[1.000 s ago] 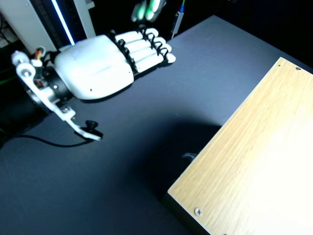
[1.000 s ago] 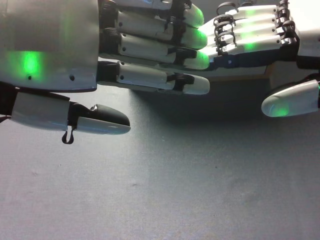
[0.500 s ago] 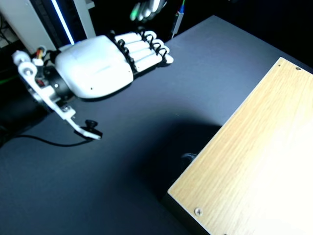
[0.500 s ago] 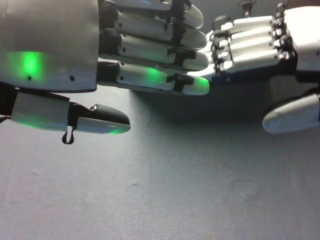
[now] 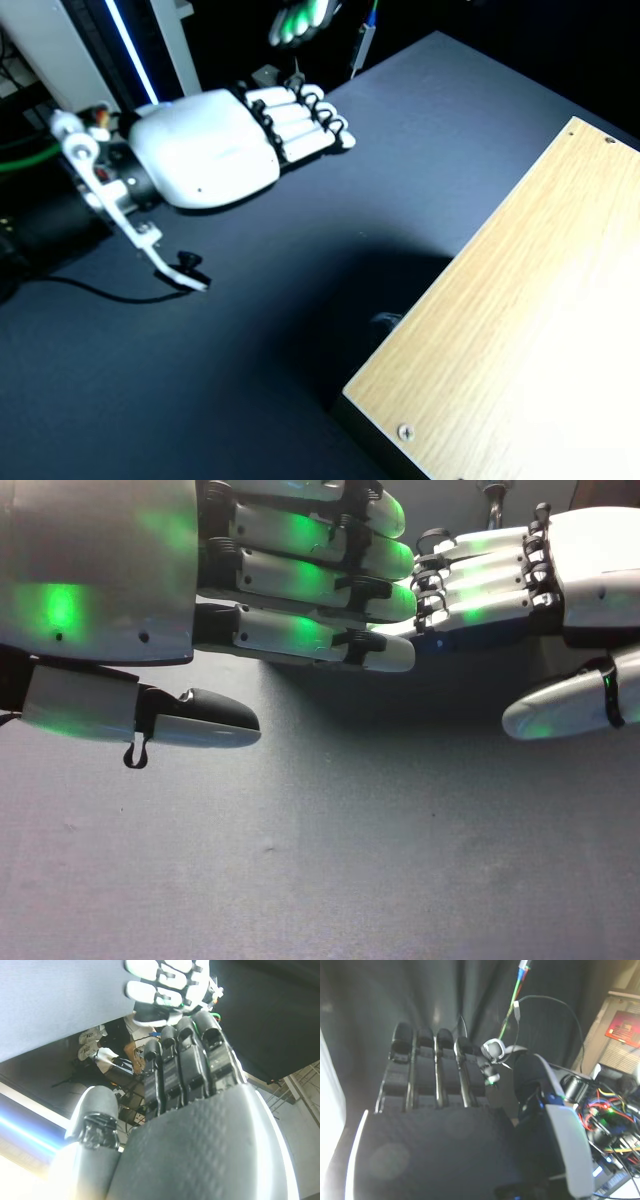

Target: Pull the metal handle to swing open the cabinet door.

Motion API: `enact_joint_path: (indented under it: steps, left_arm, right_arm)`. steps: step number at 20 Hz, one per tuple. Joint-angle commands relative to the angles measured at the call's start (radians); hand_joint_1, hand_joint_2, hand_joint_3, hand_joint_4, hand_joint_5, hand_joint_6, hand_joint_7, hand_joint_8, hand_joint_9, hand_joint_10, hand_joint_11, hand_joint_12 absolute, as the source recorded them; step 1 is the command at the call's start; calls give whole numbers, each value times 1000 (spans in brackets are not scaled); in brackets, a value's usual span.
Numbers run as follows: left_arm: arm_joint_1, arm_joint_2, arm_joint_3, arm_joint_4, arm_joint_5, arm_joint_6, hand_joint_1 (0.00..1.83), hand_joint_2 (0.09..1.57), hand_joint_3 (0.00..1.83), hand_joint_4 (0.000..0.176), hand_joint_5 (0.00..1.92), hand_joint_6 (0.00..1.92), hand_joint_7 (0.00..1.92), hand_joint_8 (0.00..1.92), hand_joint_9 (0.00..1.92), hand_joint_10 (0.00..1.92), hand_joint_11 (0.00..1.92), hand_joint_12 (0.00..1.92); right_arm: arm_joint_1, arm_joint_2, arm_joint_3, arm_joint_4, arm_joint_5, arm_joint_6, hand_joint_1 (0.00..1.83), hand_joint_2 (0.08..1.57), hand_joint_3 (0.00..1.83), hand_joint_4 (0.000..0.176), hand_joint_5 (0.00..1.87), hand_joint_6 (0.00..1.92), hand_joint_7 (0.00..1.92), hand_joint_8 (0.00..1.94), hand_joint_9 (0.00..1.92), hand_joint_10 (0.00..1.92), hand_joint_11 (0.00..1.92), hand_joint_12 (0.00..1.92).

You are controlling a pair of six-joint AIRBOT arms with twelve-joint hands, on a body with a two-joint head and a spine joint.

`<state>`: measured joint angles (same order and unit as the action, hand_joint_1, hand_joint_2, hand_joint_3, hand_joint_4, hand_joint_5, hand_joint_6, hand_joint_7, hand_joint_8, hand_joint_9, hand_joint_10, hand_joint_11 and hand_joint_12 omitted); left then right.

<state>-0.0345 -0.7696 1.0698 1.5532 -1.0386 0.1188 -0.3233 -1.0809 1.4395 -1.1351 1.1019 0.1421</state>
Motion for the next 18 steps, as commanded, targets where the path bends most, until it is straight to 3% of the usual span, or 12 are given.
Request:
enact_joint_path:
  steps: [1,4,15,18]
  left_arm:
    - [-10,8,-3,-100,-20,5,0,1571,24,0,295,1,295,0,263,0,0,590]
    - [-10,8,-3,-100,-20,5,0,1571,41,0,312,4,308,3,271,3,0,625]
    - [-10,8,-3,-100,-20,5,0,1571,62,0,301,2,302,4,255,3,0,601]
    - [-10,8,-3,-100,-20,5,0,1571,63,0,293,0,297,1,264,5,0,607]
  right_arm:
    - [8,-2,4,97,35,5,0,1505,0,0,148,4,172,2,152,3,0,479]
    - [8,-10,19,140,13,5,0,1508,1,0,144,2,173,2,151,1,0,481]
    - [8,4,-5,345,-251,37,0,1509,1,0,143,0,172,0,156,1,0,498]
    - [8,10,-4,417,-268,37,0,1511,1,0,151,3,174,1,153,0,0,495]
